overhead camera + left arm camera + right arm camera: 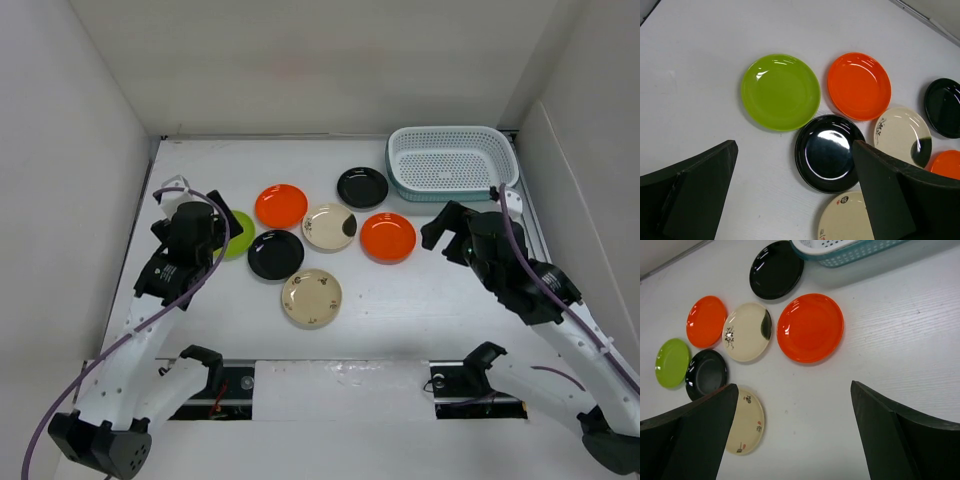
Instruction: Place the plates into the plastic bin on the countertop
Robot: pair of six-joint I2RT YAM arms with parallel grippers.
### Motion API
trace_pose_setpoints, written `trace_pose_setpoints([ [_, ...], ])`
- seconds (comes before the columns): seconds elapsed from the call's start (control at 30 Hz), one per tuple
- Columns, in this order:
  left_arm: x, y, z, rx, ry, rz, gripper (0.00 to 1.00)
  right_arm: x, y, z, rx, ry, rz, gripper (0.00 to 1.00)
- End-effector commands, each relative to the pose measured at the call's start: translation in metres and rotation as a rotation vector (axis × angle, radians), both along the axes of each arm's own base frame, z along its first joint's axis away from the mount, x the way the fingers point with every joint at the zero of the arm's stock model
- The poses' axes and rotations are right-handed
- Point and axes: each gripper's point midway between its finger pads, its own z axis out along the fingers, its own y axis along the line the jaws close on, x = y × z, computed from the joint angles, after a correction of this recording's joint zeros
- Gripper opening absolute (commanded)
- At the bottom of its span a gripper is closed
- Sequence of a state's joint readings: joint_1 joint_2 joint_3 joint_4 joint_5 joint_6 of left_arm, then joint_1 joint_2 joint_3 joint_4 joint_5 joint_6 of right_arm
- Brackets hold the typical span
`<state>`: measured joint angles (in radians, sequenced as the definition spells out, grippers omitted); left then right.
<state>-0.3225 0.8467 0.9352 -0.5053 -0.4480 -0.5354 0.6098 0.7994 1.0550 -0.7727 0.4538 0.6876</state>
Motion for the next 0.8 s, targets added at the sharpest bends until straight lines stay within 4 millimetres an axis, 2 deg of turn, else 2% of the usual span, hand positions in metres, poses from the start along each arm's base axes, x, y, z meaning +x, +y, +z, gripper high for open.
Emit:
trace_pose_setpoints([
  [0.0,-0.001,0.007,0.019,-0.012,-0.065,0.035,1.00,0.001,-0.011,0.020,0.033,-0.046,-0.066,1.00],
  [0.1,-0.001,0.007,0.019,-0.012,-0.065,0.035,1.00,0.004,-0.005,0.016,0.050,-0.027,-0.054,1.00],
  [0.2,-0.001,0.003,0.018,-0.022,-0.061,0.017,1.00,0.013,0.005,-0.007,0.094,0.011,-0.070,1.00],
  [0.23,-0.001,0.003,0.018,-0.022,-0.061,0.017,1.00,0.019,0.001,-0.015,0.108,0.024,-0.099,1.00],
  [0.3,-0.001,-0.001,0.018,-0.032,-0.058,-0.002,1.00,0.033,0.003,-0.046,0.130,0.087,-0.123,1.00],
  [0.33,-0.001,-0.004,0.017,-0.042,-0.055,-0.019,1.00,0.037,0.010,-0.058,0.173,0.125,-0.095,1.00],
  [0.37,0.000,-0.006,0.018,-0.039,-0.059,-0.034,1.00,0.050,0.001,-0.076,0.203,0.126,-0.127,1.00],
  [0.4,0.000,-0.008,0.018,-0.045,-0.058,-0.044,1.00,0.057,0.002,-0.090,0.232,0.147,-0.124,1.00],
  [0.5,0.000,-0.013,0.024,-0.049,-0.079,-0.081,1.00,0.072,0.010,-0.115,0.320,0.139,-0.062,1.00],
  [0.53,-0.002,-0.015,0.022,-0.055,-0.078,-0.093,1.00,0.076,0.014,-0.129,0.320,0.166,-0.053,1.00],
  [0.6,-0.002,-0.019,0.027,-0.063,-0.094,-0.120,1.00,0.088,0.015,-0.138,0.307,0.177,-0.070,1.00],
  [0.63,-0.003,-0.020,0.026,-0.059,-0.091,-0.132,1.00,0.093,0.016,-0.158,0.281,0.230,-0.075,0.99],
  [0.67,-0.003,-0.022,0.027,-0.066,-0.102,-0.142,1.00,0.097,0.015,-0.167,0.266,0.255,-0.090,0.99],
  [0.7,-0.004,-0.023,0.027,-0.062,-0.100,-0.154,1.00,0.108,0.018,-0.166,0.269,0.245,-0.088,0.96],
  [0.73,-0.004,-0.023,0.027,-0.062,-0.099,-0.154,1.00,0.112,0.019,-0.173,0.254,0.261,-0.085,0.95],
  [0.77,-0.003,-0.026,0.029,-0.071,-0.107,-0.166,1.00,0.115,0.019,-0.192,0.239,0.308,-0.093,0.92],
])
